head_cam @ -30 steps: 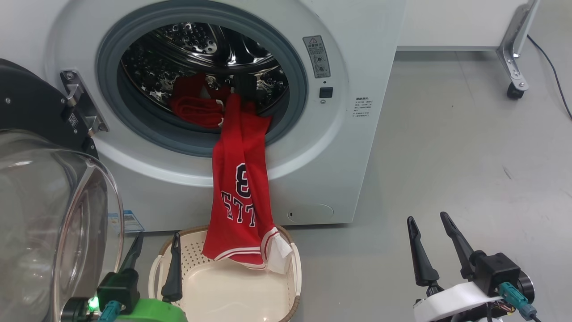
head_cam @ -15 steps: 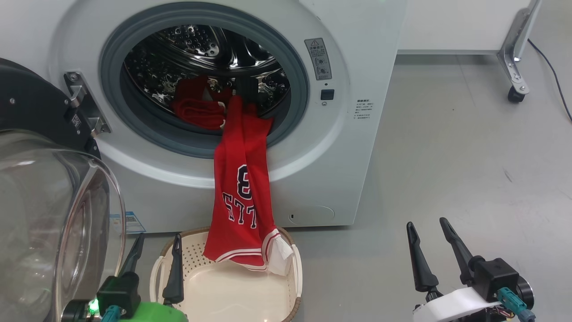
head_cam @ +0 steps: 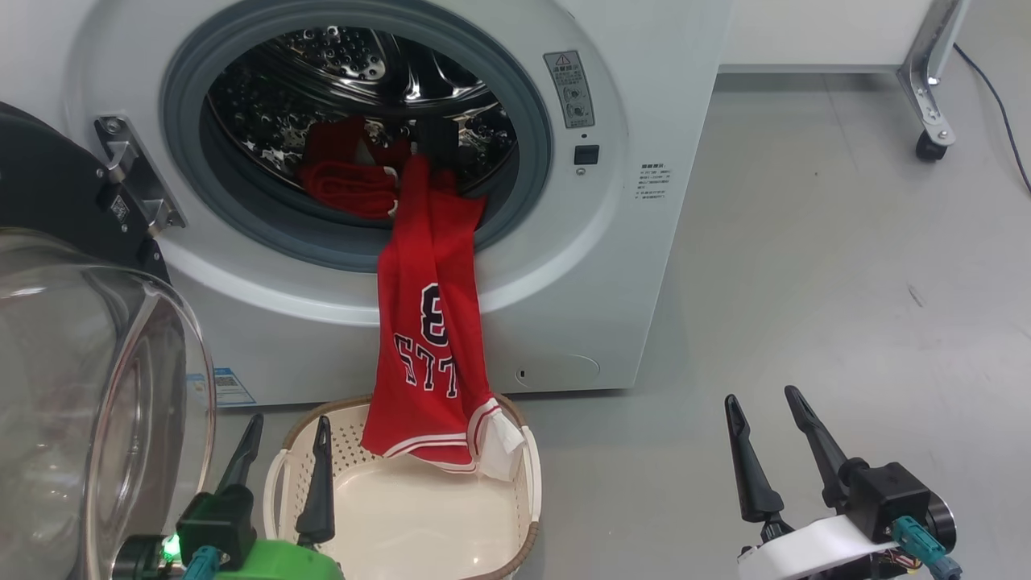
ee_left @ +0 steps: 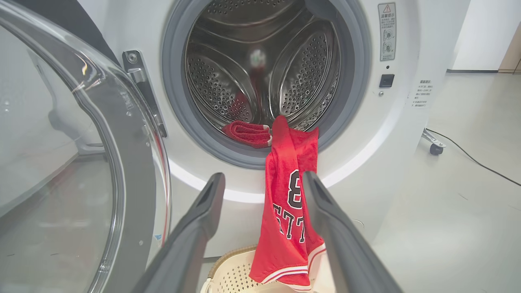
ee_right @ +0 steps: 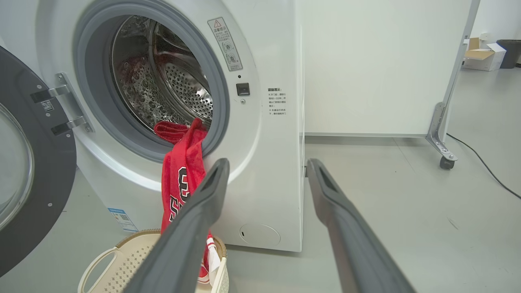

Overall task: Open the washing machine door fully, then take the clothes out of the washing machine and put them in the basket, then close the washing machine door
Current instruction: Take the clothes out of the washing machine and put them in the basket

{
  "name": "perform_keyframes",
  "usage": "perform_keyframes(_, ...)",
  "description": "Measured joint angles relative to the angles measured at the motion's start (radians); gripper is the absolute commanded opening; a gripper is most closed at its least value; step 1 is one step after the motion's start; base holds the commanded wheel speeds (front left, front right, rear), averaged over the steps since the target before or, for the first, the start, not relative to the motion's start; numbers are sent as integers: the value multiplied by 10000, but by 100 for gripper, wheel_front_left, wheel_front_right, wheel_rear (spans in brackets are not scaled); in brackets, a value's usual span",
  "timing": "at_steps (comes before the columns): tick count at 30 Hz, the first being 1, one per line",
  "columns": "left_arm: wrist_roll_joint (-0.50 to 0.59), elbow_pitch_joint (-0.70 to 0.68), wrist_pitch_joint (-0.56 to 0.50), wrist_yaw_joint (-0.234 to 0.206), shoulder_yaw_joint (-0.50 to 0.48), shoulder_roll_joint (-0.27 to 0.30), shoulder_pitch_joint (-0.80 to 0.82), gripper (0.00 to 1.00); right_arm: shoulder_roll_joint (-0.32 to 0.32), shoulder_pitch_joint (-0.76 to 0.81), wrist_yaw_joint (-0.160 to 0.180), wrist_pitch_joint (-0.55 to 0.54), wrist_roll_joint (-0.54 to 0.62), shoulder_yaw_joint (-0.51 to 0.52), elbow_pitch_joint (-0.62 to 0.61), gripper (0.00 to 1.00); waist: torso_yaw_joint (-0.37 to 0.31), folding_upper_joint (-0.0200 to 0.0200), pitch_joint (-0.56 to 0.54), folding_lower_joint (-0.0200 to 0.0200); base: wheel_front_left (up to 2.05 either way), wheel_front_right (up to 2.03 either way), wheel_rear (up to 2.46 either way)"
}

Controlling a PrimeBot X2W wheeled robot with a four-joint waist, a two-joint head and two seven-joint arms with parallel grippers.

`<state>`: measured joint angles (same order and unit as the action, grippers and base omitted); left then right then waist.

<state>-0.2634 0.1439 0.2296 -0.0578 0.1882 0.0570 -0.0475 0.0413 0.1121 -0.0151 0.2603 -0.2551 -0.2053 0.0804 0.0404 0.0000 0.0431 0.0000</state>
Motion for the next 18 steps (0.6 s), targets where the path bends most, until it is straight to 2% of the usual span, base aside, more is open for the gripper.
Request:
perform_keyframes(9,0,10,-270,38,320,-2,88,100,2,-193,0,0,2,-230,-186,100,-192,0,586,0,0,0,0)
perform_keyframes(18,-194,301,-711,447,727,-38,1303,100,13,-791,0,0,2,-523,-500,100,-514,0,1522,1,0,0,0)
